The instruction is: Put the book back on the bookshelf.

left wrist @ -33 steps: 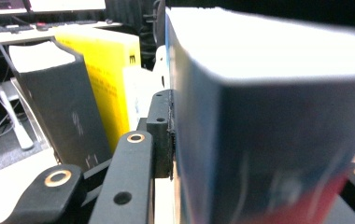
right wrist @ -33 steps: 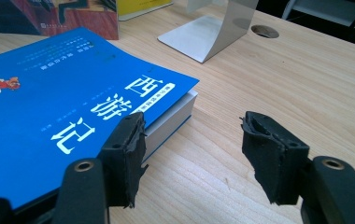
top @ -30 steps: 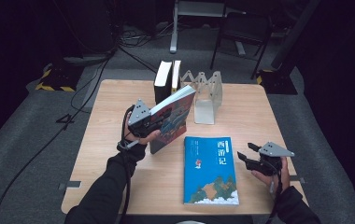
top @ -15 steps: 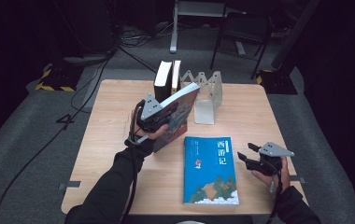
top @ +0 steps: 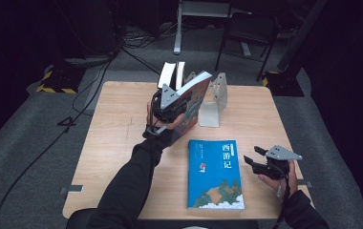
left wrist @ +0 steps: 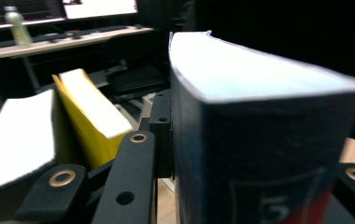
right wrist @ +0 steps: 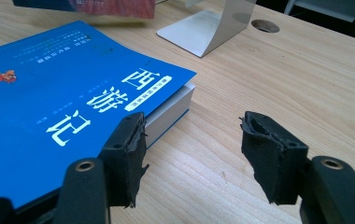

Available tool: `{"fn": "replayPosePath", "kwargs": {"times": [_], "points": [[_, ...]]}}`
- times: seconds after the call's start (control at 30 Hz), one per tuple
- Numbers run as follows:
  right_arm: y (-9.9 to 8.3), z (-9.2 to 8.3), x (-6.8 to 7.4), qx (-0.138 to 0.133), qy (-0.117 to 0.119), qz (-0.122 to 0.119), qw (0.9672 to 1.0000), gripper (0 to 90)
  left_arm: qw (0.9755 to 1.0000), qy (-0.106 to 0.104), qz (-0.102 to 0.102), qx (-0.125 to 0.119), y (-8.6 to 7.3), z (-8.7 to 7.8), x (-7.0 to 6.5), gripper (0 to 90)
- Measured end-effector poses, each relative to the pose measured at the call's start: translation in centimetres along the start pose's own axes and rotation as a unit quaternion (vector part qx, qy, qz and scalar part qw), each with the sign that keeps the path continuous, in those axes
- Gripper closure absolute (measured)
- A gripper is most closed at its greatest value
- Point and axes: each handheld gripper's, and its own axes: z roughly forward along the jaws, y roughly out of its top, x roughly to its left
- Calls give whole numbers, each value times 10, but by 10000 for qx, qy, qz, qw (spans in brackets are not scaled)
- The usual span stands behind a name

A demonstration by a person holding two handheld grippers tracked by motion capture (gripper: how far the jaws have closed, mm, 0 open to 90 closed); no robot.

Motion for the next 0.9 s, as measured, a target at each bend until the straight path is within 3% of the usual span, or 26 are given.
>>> {"fn": "replayPosePath", "kwargs": {"times": [0.1, 0.27, 0.43, 0.7, 0.9], "points": [[0, -1, 0, -9, 3, 5, 10000, 406, 9996, 256, 64, 52, 2, 5, 0, 730], [0, 0, 1, 4, 16, -34, 10000, 406, 9990, 430, -107, 10, 1, 11, 4, 730], [0, 1, 2, 19, 31, -51, 10000, 407, 9989, 464, -27, -27, 0, 22, -3, 730], [-1, 1, 2, 33, 44, -57, 10000, 407, 9988, 456, -177, 64, -5, 41, -10, 728], [0, 0, 2, -4, 55, -65, 10000, 407, 9988, 457, -147, 49, -10, 41, -9, 727]]}}
